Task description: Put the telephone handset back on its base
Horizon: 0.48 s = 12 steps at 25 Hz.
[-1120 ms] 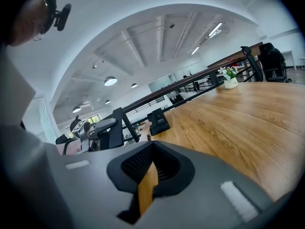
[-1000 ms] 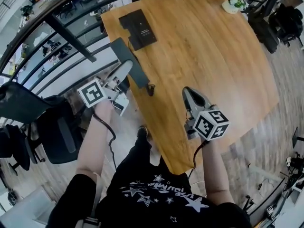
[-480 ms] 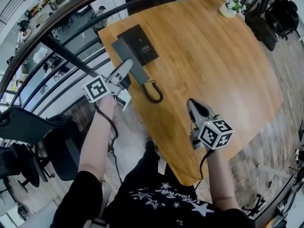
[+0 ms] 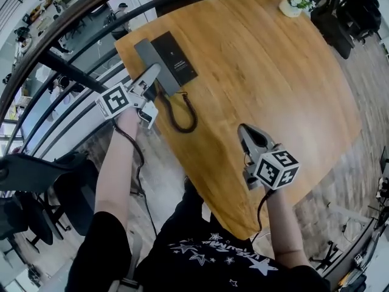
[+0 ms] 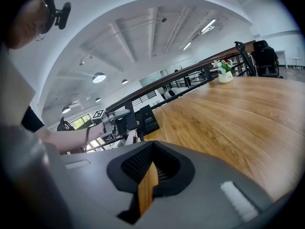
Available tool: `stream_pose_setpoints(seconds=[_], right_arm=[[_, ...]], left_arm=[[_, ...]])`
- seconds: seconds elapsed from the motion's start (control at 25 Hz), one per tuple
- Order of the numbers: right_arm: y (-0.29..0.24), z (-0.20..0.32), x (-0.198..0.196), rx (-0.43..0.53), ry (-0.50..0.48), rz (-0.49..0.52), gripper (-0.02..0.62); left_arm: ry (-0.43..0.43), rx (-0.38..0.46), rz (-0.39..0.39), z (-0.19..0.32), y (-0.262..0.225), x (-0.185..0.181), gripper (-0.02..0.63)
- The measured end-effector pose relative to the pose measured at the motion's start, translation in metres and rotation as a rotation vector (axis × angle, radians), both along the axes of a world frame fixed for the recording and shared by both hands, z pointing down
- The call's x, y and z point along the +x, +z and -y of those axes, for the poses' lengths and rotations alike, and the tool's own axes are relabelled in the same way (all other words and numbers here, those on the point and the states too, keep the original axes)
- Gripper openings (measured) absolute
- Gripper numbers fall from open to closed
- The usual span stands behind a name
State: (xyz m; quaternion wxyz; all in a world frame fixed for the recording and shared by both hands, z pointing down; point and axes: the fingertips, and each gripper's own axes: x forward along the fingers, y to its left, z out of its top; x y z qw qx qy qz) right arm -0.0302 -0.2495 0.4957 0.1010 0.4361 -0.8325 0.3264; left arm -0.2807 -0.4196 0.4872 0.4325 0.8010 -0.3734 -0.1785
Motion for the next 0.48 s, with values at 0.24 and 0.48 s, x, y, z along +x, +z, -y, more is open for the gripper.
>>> stream_pose_setpoints(seconds=[0.24,0.48], right_arm=[[0.008,0.0,-0.001,-0.031,-0.005,-0.006,0.0],[0.012,0.002,0.003,-0.04,0.0,-0.001,0.0]], left_arm=[[-0.009,-0.011,-0.003,0.013,0.015,-0.01,0.083],[-0.015,-0.039,0.015,0.021,0.032,-0.009,0.083]])
